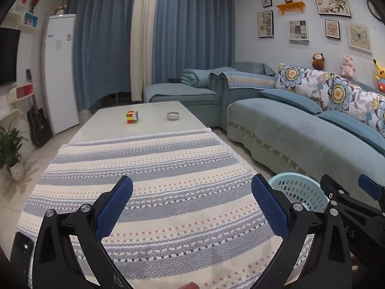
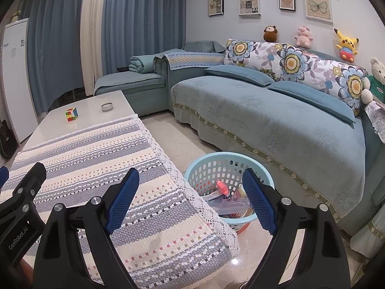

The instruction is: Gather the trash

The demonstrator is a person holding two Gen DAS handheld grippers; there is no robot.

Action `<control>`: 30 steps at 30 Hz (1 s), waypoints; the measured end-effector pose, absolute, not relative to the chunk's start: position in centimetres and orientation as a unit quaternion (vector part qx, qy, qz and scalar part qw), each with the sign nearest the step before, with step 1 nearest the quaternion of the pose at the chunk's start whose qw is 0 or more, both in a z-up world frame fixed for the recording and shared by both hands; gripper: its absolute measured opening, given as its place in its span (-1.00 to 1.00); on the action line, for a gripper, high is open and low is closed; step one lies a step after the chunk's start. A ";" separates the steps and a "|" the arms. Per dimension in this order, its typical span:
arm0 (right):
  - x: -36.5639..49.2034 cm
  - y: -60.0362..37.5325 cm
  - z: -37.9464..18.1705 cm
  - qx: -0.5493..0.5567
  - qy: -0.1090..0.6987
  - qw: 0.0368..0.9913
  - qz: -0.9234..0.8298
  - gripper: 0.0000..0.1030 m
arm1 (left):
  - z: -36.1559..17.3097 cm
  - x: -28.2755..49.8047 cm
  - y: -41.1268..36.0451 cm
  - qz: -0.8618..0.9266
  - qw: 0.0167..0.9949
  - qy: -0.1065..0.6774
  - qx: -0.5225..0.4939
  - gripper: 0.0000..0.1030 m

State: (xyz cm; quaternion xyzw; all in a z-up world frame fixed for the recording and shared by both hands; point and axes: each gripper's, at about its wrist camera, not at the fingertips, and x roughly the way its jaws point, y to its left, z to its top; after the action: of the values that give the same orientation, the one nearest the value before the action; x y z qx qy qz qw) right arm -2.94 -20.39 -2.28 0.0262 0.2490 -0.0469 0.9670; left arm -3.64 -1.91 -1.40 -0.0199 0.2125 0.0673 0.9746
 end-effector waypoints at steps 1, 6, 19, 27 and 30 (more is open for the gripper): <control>-2.9 -20.4 -2.3 0.026 0.249 0.967 -0.047 0.61 | -1.4 -3.6 -1.9 0.068 0.975 0.213 -0.020 0.85; -2.9 -20.5 -2.2 0.032 0.251 0.966 -0.046 0.61 | -1.6 -3.4 -1.9 0.053 0.973 0.223 -0.025 0.85; -3.0 -20.7 -2.2 0.029 0.249 0.967 -0.043 0.61 | -1.7 -3.4 -1.9 0.054 0.974 0.220 -0.023 0.85; -3.0 -20.7 -2.2 0.032 0.249 0.967 -0.042 0.61 | -1.7 -3.5 -1.8 0.055 0.974 0.219 -0.022 0.85; -3.0 -20.7 -2.2 0.032 0.249 0.967 -0.042 0.61 | -1.7 -3.5 -1.8 0.056 0.974 0.219 -0.022 0.85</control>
State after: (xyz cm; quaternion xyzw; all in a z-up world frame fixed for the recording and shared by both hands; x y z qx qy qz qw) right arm -2.97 -20.75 -2.23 0.0320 0.2487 -0.0421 0.9671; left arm -3.47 -1.78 -1.71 -0.0216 0.2190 0.0557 0.9739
